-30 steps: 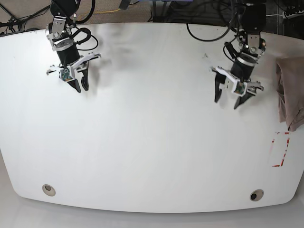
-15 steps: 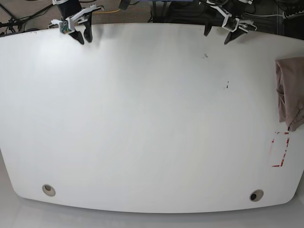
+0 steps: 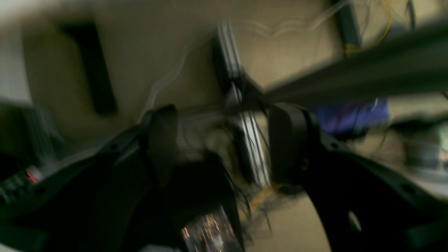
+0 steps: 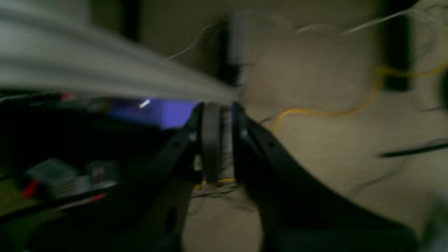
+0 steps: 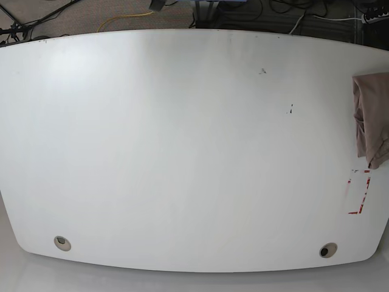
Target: Fold the T-shirt properly
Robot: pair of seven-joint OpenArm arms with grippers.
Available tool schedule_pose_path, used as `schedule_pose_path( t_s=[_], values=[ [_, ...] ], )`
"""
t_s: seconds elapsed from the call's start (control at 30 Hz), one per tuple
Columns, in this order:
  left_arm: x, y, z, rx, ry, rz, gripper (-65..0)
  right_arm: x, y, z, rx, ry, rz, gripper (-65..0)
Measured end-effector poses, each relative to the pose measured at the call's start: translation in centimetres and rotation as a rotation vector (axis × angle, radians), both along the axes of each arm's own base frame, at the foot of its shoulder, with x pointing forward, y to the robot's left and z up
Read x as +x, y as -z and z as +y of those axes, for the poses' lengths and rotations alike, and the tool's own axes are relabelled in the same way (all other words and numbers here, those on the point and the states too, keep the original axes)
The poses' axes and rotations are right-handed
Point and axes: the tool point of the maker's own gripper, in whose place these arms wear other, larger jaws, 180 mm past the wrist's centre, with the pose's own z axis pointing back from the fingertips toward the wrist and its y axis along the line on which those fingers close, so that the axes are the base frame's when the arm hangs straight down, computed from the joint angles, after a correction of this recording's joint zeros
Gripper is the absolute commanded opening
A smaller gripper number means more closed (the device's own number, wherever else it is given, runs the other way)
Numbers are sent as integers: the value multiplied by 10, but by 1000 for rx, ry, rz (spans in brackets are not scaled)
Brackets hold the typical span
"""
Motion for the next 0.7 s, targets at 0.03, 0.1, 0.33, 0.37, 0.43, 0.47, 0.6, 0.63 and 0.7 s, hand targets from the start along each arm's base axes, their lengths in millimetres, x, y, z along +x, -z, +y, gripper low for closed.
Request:
schedule_pose_path(
  t_s=[0.03,0.1,0.33,0.37,0.43,0.47,0.6,0.63,0.7],
  values=[
    [-5,10,2,0,-1,27,-271,-6,4,6,19,5,18,-598],
    [-18,35,9,14,-11,92,-271,-24,22,18,54,17,81,-599],
    [-36,104,19,19,-61,240,-271,-38,83,4,-23,71,195,-599],
    [-34,111,21,17,-81,239,-271,-34,87,5,-18,74,186,-599],
    [-30,126,29,36,-102,260,-271,-32,101,11,-14,61,205,-599],
    [-25,131,29,32,-109,255,-271,-31,108,12,-22,67,212,-599],
    [-26,157,28,28,-119,332,-271,-41,137,12,-45,45,290,-599],
    [-25,162,28,31,-122,349,-271,-42,145,10,-57,38,307,-599],
    [-25,175,31,38,-146,392,-271,-44,160,2,-87,35,352,-599]
  ],
)
